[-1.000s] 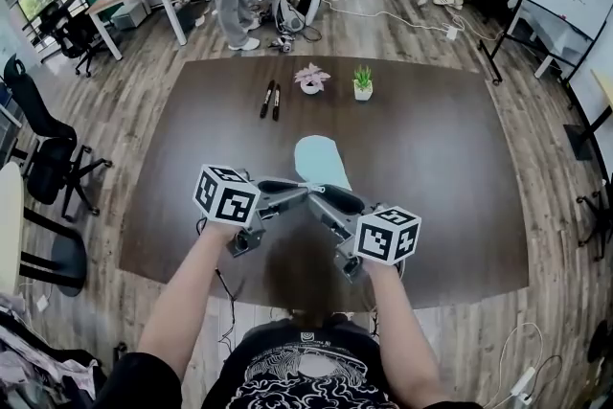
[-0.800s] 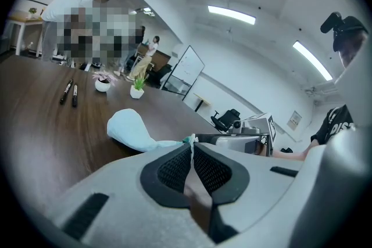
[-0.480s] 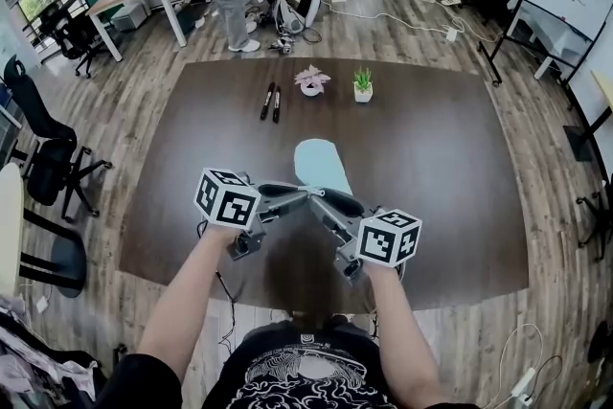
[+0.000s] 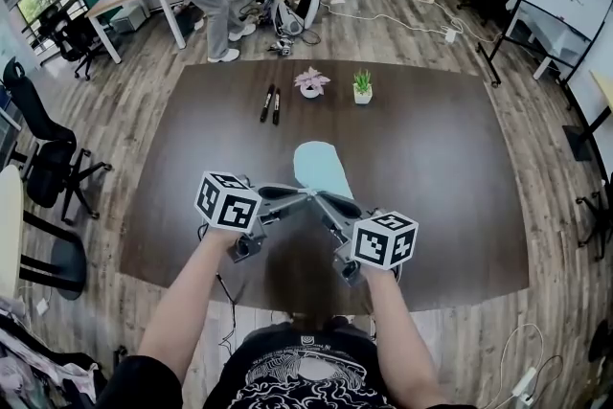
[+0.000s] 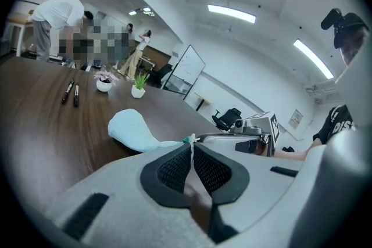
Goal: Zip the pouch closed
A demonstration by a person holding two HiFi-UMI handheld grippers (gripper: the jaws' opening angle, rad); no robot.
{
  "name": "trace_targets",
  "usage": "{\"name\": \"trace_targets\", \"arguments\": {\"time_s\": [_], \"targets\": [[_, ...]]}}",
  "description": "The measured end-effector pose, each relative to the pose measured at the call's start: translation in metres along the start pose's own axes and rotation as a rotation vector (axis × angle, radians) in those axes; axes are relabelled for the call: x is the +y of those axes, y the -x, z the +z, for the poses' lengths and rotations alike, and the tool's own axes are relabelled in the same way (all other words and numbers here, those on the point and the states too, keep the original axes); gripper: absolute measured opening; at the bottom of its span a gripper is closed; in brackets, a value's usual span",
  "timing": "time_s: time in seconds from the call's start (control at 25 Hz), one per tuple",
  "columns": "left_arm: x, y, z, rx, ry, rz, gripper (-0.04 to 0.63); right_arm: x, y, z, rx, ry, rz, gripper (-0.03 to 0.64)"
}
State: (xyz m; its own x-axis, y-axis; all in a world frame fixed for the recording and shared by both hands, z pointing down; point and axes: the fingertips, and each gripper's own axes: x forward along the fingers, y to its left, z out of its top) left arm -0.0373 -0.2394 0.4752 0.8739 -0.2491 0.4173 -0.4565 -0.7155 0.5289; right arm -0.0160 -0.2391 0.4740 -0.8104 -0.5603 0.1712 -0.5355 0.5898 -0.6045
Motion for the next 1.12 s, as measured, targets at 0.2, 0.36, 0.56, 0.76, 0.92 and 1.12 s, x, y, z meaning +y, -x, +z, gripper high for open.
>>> {"name": "trace_targets", "arguments": {"time_s": [0.2,0.36,0.56,0.76,0.92,1.12], "targets": [[0.0018,-0.0005,-0.0005,-0.007,-0.008,0.012,0.023,-0.0031,-0.0016,-0.0008,-0.001,0.023,-0.035,0.003],[0.0055,-0.0001,-0.0008,-0.022,0.005,0.041,0.023,-0.0045,-0.0035,-0.0028,0.007,0.044,-0.067,0.003],[0.0058,0.0005,-0.0013,-0.070,0.061,0.087,0.023,-0.0043,-0.0039,-0.0036,0.031,0.093,-0.124,0.003],[0.0045,0.0010,-0.0043,-0.081,0.076,0.100,0.023,-0.0039,-0.0027,-0.0067,0.039,0.122,-0.152,0.003],[0.0015,0.0033,-0.0050,-0.083,0.078,0.094,0.023,-0.0012,-0.0009,-0.0069,0.042,0.121,-0.149,0.003],[0.0010,0.0056,-0.0057,-0.087,0.085,0.091,0.023,-0.0008,-0.0014,-0.0075,0.046,0.112,-0.145,0.003]]}}
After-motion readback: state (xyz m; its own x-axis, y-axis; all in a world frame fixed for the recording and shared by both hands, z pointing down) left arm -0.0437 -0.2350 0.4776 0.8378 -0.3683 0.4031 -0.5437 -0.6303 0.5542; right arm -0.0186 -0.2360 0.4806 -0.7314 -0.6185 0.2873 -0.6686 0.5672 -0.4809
